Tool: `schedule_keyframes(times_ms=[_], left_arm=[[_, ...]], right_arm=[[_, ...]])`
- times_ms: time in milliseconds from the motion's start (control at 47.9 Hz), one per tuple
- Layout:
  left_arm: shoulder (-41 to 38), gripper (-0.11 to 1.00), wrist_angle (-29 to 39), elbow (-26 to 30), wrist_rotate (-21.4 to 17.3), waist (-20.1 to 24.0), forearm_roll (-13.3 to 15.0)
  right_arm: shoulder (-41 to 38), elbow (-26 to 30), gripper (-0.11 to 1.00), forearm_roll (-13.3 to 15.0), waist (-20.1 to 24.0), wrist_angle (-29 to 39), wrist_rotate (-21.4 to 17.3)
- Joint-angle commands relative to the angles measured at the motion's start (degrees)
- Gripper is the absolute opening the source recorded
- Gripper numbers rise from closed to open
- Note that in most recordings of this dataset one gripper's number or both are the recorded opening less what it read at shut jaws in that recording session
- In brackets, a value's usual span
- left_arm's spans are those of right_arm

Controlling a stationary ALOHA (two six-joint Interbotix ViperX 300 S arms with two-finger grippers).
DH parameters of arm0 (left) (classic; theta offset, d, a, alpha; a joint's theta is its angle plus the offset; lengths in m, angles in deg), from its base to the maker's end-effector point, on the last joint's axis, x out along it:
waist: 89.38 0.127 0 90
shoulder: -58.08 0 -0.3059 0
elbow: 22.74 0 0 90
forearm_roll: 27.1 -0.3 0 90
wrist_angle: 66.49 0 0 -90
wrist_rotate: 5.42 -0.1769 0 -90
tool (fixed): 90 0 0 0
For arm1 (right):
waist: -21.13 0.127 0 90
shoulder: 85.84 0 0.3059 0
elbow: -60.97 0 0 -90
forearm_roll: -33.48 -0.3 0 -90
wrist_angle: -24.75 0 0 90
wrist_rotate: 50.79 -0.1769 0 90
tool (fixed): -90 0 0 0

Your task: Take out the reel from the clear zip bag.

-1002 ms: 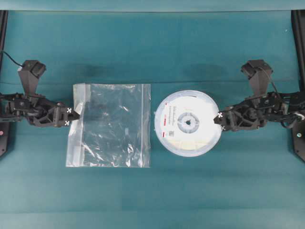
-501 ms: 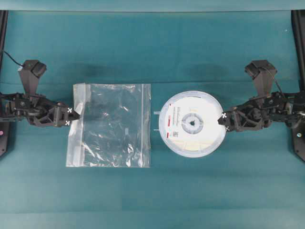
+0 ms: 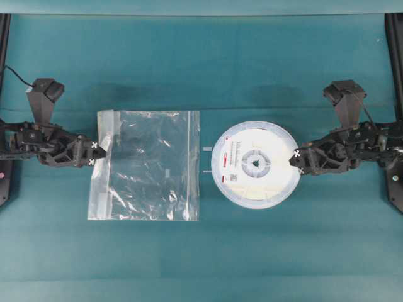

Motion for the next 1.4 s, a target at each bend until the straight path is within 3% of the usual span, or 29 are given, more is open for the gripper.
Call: schedule_keyframes(times_ms=[0, 104, 188, 647, 773, 919, 1169, 1232, 1378], left_arm=[[0.44, 0.01, -0.35, 0.70, -0.09, -0.09, -0.18], [0.35, 0.01, -0.35, 0.70, -0.09, -0.09, -0.18], [0.35, 0.01, -0.26, 0.70, -0.09, -0.09, -0.18], [2.37, 0.01, -0.26, 0.70, -2.55, -0.09, -0.18], [3.43, 0.04, -0.09, 0.44, -2.72, 0.00, -0.18], [3.52, 0.23, 0.53, 0.26, -2.72, 0.00, -0.18], [3.52, 0.92, 0.70, 0.62, -2.90, 0.00, -0.09], [3.60, 0.97, 1.05, 0.62, -3.16, 0.00, -0.09], [5.19, 0.94, 2.72, 0.70, -4.75, 0.00, -0.18]], right_arm=[[0.44, 0.70, 0.48, 0.00, -0.09, 0.62, -0.18], [0.35, 1.14, 0.78, 0.26, -0.09, 1.85, 0.18], [0.44, 1.23, 0.90, 1.23, -0.09, 2.55, 0.26], [4.48, 2.37, 0.89, 4.48, -0.35, 3.25, 0.97], [7.29, 3.78, 0.89, 8.26, -0.18, 3.52, 2.02], [10.81, 5.98, 0.89, 13.45, -0.79, 5.63, 2.55], [14.68, 6.24, 0.89, 16.08, -0.62, 8.79, 3.34], [15.73, 5.80, 0.89, 16.96, -0.26, 7.65, 3.52], [18.81, 4.57, 0.89, 21.09, 0.44, 3.96, 3.78]])
